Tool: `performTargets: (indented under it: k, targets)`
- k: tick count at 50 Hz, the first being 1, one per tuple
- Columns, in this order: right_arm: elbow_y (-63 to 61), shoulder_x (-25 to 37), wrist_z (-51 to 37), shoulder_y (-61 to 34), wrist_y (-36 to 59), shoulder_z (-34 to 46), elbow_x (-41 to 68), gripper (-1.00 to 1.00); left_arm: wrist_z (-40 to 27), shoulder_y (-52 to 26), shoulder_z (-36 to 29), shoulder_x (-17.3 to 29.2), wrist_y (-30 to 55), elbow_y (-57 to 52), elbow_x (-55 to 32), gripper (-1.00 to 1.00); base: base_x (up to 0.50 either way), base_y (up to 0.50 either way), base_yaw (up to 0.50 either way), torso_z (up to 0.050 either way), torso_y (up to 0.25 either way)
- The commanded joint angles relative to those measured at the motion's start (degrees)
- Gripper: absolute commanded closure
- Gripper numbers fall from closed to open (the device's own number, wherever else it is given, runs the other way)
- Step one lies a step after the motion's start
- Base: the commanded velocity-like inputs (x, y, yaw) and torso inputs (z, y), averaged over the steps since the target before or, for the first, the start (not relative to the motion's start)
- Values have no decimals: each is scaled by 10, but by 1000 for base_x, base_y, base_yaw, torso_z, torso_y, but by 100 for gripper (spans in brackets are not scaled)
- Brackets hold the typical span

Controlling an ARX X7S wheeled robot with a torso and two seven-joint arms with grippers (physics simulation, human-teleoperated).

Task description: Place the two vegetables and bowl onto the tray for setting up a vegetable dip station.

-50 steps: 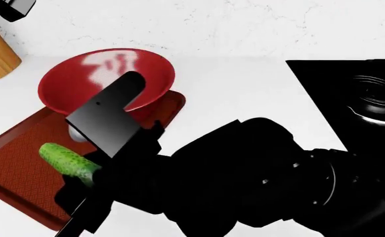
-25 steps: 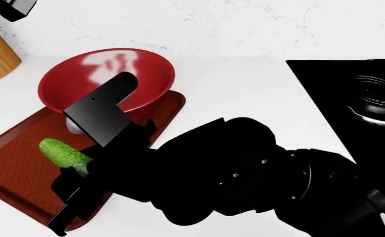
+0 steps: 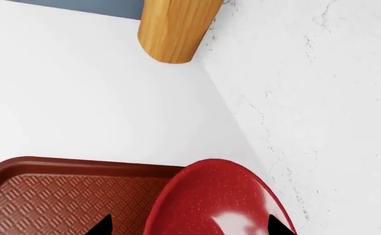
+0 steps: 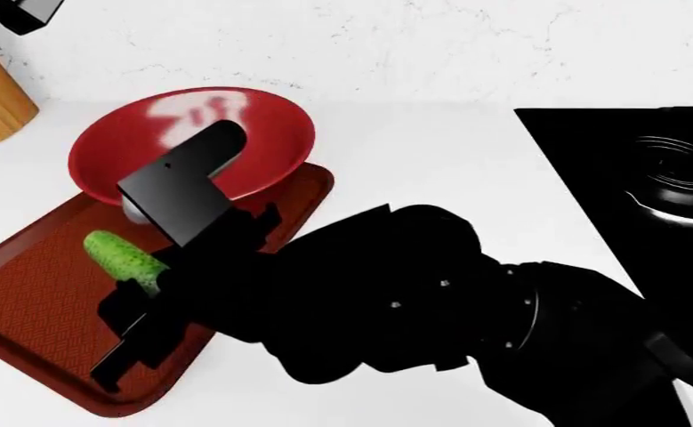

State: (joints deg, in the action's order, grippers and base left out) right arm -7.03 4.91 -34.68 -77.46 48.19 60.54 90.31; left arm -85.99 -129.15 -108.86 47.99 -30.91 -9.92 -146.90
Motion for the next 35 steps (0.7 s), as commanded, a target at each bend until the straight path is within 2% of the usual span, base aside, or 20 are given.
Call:
performTargets:
  k: [1, 35]
  targets:
    - [11, -6, 4, -4, -6, 6, -16, 100, -1, -1, 2, 1, -2, -3, 1, -100, 0, 0, 0, 0, 0]
    - [56, -3, -6, -5, -15, 27, -21, 100, -2, -3, 7, 2, -3, -5, 2, -100, 0, 0, 0, 0, 0]
